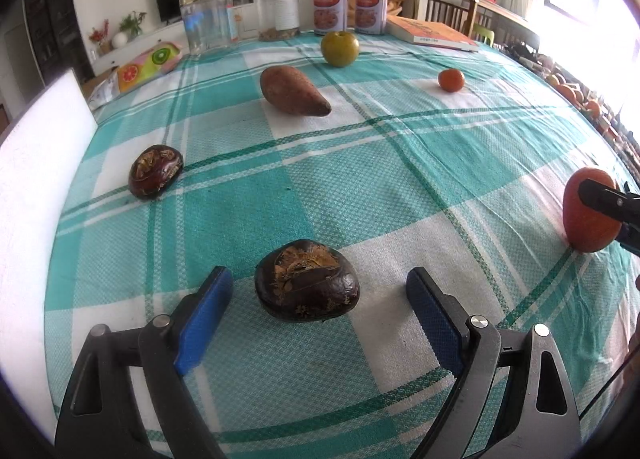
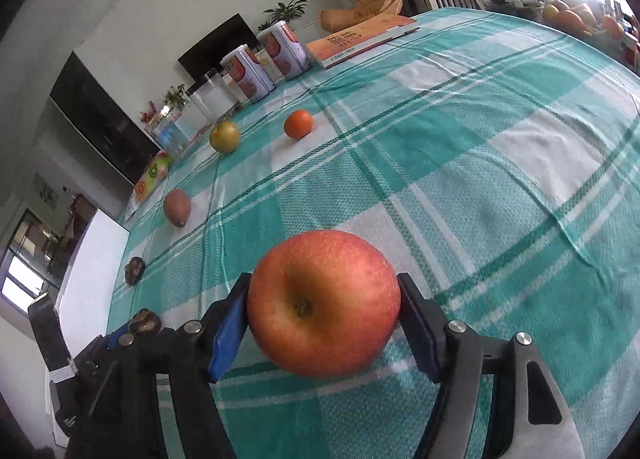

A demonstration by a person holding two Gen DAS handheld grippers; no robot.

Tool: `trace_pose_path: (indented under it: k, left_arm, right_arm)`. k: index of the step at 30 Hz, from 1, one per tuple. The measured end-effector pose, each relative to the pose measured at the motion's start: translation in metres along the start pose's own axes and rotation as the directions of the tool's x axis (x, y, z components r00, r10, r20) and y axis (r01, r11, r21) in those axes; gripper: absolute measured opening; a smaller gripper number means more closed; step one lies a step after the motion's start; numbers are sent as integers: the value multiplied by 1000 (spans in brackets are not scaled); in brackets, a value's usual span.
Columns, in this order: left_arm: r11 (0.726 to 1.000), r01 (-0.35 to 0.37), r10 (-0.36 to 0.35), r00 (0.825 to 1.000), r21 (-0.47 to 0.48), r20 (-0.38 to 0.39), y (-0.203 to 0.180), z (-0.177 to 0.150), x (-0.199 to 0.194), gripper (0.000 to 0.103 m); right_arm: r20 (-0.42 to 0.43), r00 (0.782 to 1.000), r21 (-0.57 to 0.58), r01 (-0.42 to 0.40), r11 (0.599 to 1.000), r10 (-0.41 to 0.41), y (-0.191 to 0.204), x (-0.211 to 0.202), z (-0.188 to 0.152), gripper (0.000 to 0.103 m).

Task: Organize fruits
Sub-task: 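Grasp the red apple with the right gripper and lift it, then carry the mangosteen and apple to the box and release both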

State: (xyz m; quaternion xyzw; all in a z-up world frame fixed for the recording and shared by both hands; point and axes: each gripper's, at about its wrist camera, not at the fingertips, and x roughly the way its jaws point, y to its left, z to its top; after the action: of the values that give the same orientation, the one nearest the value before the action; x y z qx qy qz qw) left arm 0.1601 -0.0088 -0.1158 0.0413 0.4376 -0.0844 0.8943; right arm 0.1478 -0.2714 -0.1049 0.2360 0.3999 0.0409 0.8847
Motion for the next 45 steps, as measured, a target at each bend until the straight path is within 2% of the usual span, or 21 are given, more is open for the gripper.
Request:
trace_pose_path:
  k: [5,11,16,19,20,21,22,23,25,27,28,31,33,35,38,42,43,44,45]
  left_arm:
    - [1000,0,0,1000,-1,0,0,0,0,91]
    - [1000,-1,1,1000,0,0,0,0,0,91]
    - [1000,-1,1,1000,-1,0,0,0,0,91]
    - [1000,0,0,1000,-1,0,0,0,0,91]
    - [1000,4,-4,1000,-2,0,0,0,0,91]
    - [1000,21,-21,1000,-8,0,1,0,0,91]
    - [998,59,-59,998,-9,4,4,0,-1,92]
    - [993,121,-121,993,-6,11,7,-1,-4,92]
    - [968,251,-251,968,-19,15,17,-6,-10,92]
    - [951,308,-308,951,-21,16,24,-12,-17,92]
    - [950,313,-312,950,-8,13,25,-15,-19,92]
    - [964,255,-256,967,75,0,13,-17,-23,92]
    - [978,164,-167,986,127,6,3,-14,-20,92]
    - [987,95,-97,995,127,10,0,-7,-13,92]
    - [993,77,-79,997,91,18,4,3,-5,91]
    - [990,68,-71,997,127,16,0,7,1,89]
    - [988,70,-74,997,139,18,-2,6,0,78]
    - [986,85,-88,996,146,15,-2,5,-1,54]
    - [984,106,-109,994,143,13,-2,5,-3,45]
  right_arm:
    - [13,1000,-26,21,999,-21,7,-10,-11,69]
    - [-25,999,19,20,1000,-20,5,-14,-21,69]
    - [-26,999,-20,43,999,-44,12,-11,-24,70]
    - [-23,999,-2,26,1000,-27,10,-13,-24,75]
    - [-18,1000,15,16,1000,-15,7,-15,-23,81]
    - [-8,1000,37,4,999,-4,4,-18,-22,86]
    - [8,1000,61,-10,998,9,0,-23,-22,86]
    - [25,999,87,-24,996,22,-5,-30,-22,86]
    - [78,996,134,-54,990,43,-14,-44,-23,87]
    - [141,989,177,-73,982,48,-23,-60,-25,92]
    - [168,985,192,-80,978,48,-26,-66,-25,92]
    - [195,980,206,-77,976,37,-28,-71,-24,93]
    - [168,985,182,-56,982,25,-23,-66,-22,93]
    - [157,988,121,-34,992,15,-12,-65,-22,93]
    - [138,990,-39,19,999,-13,19,-62,-22,94]
    - [22,996,-188,90,978,-87,45,-33,-29,95]
    - [-13,993,-203,110,973,-115,46,-25,-31,95]
    - [-38,991,-206,119,971,-129,46,-20,-32,95]
    - [-47,990,-197,119,973,-131,43,-19,-34,93]
